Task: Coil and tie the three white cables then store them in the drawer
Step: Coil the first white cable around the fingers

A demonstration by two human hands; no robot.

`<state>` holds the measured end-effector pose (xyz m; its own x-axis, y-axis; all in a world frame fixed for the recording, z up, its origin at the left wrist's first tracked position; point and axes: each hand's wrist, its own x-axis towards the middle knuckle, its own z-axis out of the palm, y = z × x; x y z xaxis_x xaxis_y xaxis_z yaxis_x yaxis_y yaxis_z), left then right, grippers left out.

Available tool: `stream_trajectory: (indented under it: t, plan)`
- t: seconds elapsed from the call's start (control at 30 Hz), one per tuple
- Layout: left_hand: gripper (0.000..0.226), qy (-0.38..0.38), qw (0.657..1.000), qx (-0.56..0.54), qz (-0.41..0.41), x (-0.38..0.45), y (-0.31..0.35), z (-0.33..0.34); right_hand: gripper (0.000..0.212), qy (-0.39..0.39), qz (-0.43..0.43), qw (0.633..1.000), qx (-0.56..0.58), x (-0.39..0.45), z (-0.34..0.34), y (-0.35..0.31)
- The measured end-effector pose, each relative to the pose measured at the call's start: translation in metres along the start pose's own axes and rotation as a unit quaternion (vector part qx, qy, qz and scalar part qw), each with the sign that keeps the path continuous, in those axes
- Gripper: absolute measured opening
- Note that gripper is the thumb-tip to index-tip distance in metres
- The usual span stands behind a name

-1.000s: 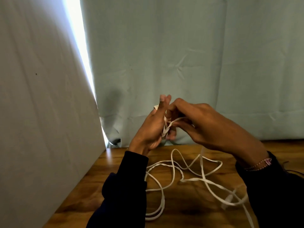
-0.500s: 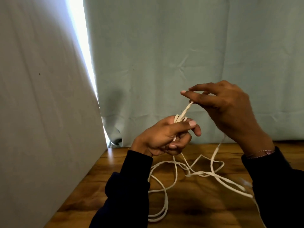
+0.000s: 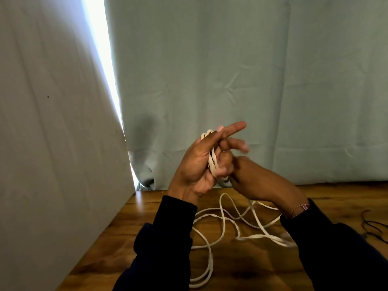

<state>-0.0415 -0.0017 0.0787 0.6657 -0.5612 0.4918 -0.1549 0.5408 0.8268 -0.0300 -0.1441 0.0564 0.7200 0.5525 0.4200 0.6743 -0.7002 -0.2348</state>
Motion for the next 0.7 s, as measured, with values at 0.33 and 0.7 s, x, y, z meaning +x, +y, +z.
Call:
stream_trajectory:
  t: [0.33,0.7]
  plan:
    - [0.063,0.107,0.992,-0.037,0.056,0.010,-0.004,-0.023,0.010,-0.178,0.022,0.982,-0.063,-0.013,-0.012,-0.021]
    - [0.018,0.198,0.970,0.132,0.053,0.007,-0.012,-0.021,0.016,-0.012,-0.059,0.998,-0.010,-0.028,-0.039,-0.031]
